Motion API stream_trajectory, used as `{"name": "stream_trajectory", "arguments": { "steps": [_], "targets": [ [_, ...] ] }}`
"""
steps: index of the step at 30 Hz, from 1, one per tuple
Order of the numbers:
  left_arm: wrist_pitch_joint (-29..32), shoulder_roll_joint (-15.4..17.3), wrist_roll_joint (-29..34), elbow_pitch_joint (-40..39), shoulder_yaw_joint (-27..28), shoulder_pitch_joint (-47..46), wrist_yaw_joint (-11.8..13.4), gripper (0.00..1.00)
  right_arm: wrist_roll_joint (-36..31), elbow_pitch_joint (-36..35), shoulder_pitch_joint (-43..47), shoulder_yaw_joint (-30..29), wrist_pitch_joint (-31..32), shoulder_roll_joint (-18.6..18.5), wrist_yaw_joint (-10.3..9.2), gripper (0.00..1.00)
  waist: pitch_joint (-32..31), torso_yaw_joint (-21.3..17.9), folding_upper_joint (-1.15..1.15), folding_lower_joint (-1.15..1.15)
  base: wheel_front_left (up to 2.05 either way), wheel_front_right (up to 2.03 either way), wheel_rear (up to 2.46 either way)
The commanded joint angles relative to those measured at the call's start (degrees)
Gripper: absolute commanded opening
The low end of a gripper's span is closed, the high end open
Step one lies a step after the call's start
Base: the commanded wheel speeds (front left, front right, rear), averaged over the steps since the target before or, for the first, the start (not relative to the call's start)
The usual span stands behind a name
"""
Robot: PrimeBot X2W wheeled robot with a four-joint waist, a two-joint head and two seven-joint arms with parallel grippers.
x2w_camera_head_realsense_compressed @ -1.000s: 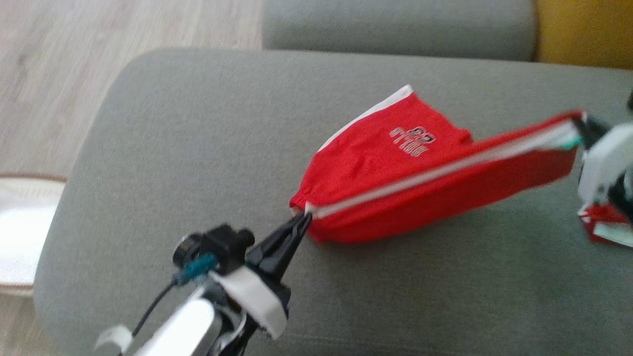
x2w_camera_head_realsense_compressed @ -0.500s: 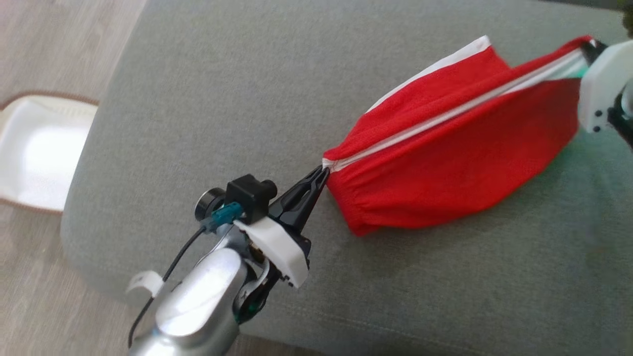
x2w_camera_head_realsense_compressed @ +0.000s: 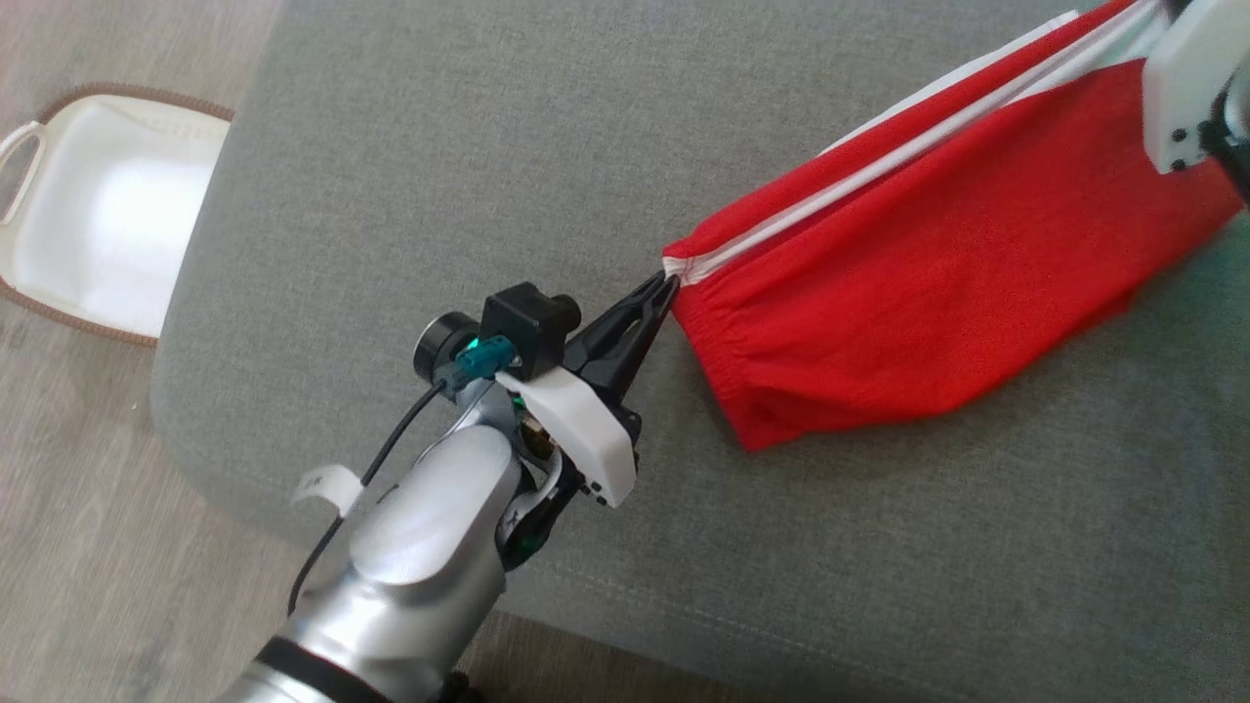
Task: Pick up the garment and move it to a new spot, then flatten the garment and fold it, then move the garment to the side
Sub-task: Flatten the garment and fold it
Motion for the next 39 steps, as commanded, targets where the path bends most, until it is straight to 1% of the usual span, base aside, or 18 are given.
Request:
{"name": "stream_trajectory", "arguments": {
  "steps": [1,2,3,4,5,9,14,18,21,23,27,31,35,39],
  "targets": [
    [-0.67,0.64,-0.52,-0.29,1.65,-2.32,-0.21,0.00,-0.96,-0.63,-2.12,0.95,-1.15,0.69,-0.05,0.95,0.57,0.32,0.00,-0.01,0.00,0.00,0.00],
    [-0.79,0.51,-0.56,0.49,1.55,-2.73,-0.23,0.01,-1.35,0.53,-2.40,1.42,-1.51,0.88,-0.05,1.00,0.67,0.31,0.00,-0.01,0.00,0.00,0.00],
    [-0.89,0.40,-0.59,1.23,1.55,-3.08,-0.23,0.37,-1.67,1.58,-2.59,1.69,-2.05,1.13,-0.05,1.00,0.69,0.25,0.00,-0.01,0.00,0.00,0.00],
    [-0.98,0.30,-0.66,1.91,1.62,-3.36,-0.17,0.89,-1.89,2.58,-2.69,1.81,-2.65,1.44,-0.05,1.00,0.65,0.15,0.00,-0.01,0.00,0.00,0.00],
    [-1.05,0.22,-0.74,2.54,1.71,-3.56,-0.10,1.00,-2.03,3.59,-2.67,1.97,-3.22,1.77,-0.05,1.00,0.50,0.00,0.00,-0.01,0.00,0.00,0.00],
    [-1.22,0.04,-0.85,4.40,2.45,-3.58,0.35,1.00,-1.80,7.15,-2.24,1.62,-6.10,3.10,-0.05,1.00,-0.93,-1.15,0.00,-0.01,0.00,0.00,0.00],
    [-1.25,0.43,0.48,2.88,5.51,-2.16,1.56,1.00,0.02,9.74,-1.02,-0.77,-11.82,4.99,-0.05,1.00,-4.22,-3.10,0.00,-0.01,0.00,0.00,0.00],
    [-1.26,1.55,1.42,-0.13,9.52,0.27,3.17,1.00,2.12,10.05,1.62,-1.77,-17.67,8.05,-0.05,1.00,-7.88,-5.14,0.00,-0.01,0.00,0.00,0.00],
    [-1.26,1.88,0.36,-2.66,13.76,3.07,4.26,1.00,4.27,9.59,3.97,-2.29,-22.15,9.78,-0.05,1.00,-10.75,-6.88,0.00,-0.01,0.00,0.00,0.00],
    [-1.26,1.79,-0.47,-5.00,16.88,5.05,5.04,1.00,6.74,9.33,5.61,-3.79,-24.77,11.47,-0.05,1.00,-12.67,-8.13,0.00,-0.01,0.00,0.00,0.00],
    [-1.26,1.53,-0.49,-10.09,22.26,8.99,6.87,1.00,8.78,7.70,8.60,-4.78,-30.07,13.91,-0.05,1.00,-15.75,-10.43,0.00,-0.01,0.00,0.00,0.00],
    [-1.27,1.20,0.17,-14.20,27.26,12.94,8.48,1.00,10.02,5.21,12.48,-5.07,-33.40,15.77,-0.05,1.00,-17.86,-12.52,0.00,-0.01,0.00,0.00,0.00],
    [-1.27,0.81,1.38,-17.89,31.47,16.92,8.74,1.00,9.21,0.80,17.40,-6.16,-35.56,16.22,-0.05,1.00,-19.59,-14.42,0.00,-0.01,0.00,0.00,0.00],
    [-1.27,0.34,2.23,-20.35,34.54,21.22,8.49,1.00,6.57,-5.43,23.73,-10.55,-36.18,17.23,-0.05,1.00,-21.02,-16.20,0.00,-0.01,0.00,0.00,0.00]
  ]
}}
